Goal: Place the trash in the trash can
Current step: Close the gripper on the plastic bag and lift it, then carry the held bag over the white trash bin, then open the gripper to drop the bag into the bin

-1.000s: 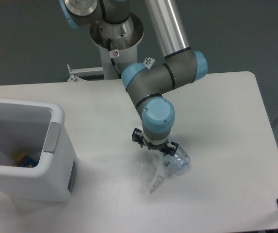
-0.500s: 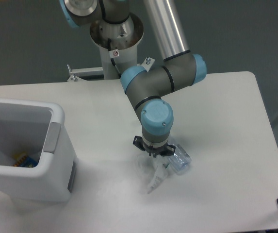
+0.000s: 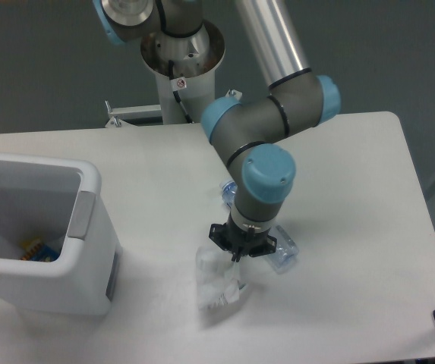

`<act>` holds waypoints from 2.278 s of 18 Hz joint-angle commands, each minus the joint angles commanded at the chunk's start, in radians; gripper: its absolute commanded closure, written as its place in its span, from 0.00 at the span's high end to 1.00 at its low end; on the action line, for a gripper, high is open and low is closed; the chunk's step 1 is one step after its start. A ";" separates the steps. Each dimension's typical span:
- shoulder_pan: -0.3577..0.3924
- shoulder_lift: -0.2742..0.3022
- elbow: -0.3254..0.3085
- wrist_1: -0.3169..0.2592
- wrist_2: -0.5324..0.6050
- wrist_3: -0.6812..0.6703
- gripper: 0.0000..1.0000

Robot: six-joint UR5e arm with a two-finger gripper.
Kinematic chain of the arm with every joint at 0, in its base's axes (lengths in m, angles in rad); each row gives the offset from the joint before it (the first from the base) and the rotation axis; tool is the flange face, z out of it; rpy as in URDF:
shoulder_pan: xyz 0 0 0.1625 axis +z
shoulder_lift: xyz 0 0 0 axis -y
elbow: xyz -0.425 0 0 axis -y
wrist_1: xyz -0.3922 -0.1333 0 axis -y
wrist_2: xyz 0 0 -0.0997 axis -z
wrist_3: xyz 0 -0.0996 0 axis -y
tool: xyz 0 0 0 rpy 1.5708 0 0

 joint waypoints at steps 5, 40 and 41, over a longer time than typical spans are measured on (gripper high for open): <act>0.006 0.069 0.008 0.000 -0.060 -0.003 0.00; -0.325 0.337 0.011 0.017 -0.172 -0.144 0.72; -0.310 0.331 0.011 0.015 -0.172 -0.144 0.72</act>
